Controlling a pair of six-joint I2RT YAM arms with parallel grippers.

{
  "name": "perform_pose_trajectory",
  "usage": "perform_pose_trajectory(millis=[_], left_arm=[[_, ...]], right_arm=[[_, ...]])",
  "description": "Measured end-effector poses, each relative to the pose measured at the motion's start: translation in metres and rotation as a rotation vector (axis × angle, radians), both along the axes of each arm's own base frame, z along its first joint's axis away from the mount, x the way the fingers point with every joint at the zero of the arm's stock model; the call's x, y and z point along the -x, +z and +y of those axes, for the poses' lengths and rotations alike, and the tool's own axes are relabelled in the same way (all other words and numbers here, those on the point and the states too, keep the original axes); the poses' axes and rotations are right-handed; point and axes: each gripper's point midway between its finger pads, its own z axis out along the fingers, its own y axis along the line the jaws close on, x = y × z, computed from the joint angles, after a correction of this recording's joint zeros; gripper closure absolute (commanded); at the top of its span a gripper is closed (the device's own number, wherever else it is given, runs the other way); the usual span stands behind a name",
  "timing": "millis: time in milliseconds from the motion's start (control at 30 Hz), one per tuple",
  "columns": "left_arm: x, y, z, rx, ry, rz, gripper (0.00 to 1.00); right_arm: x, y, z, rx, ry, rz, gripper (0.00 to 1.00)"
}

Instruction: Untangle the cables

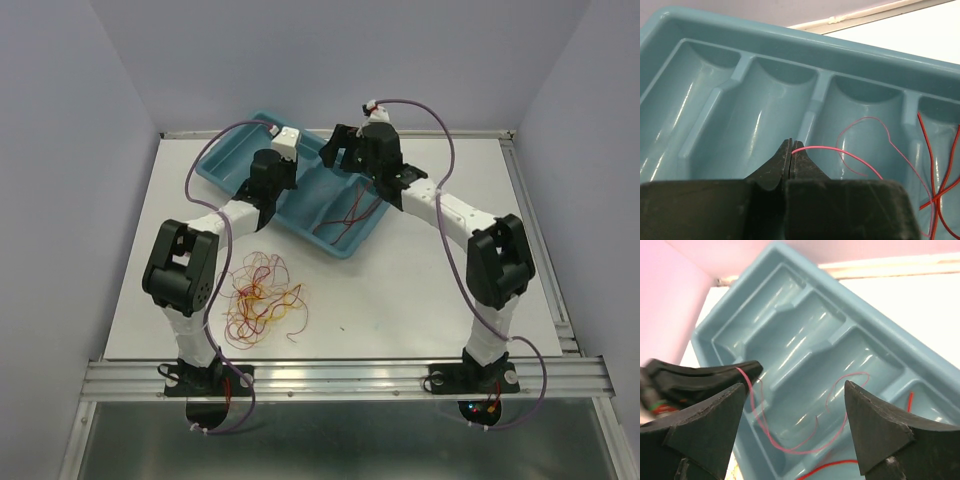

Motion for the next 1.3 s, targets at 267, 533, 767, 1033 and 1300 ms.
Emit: perform_pose_trajectory(millis=[267,533,767,1033,1300], left_arm=[[0.002,-0.016,-0.008,-0.072,-0.015,0.014,1.00],[0.013,-0.059,-0.038,-0.216,-0.081,0.094,0.99],[0.000,-0.074,-0.065,-0.249,-0.151,0.167,0.94],[-0.014,-0.099,-0.040,-0.195,-0.156,0.298,0.90],[-0.015,-0.102,-0.023,-0.087,-0.167,0.366,1.00]], right_arm=[[0.062,0.063,-0.055,-0.022,-0.085,-0.075,0.15],[0.149,0.088,-0.126,-0.052,-0.172,-0.173,0.16],[0.174,0.076,-0.144,-0.058,-0.191,-0.180,0.18],[0.169,0.051,-0.137,-0.032,-0.173,-0.121,0.19],[0.170,0.045,-0.137,-0.029,-0.170,-0.110,0.19]])
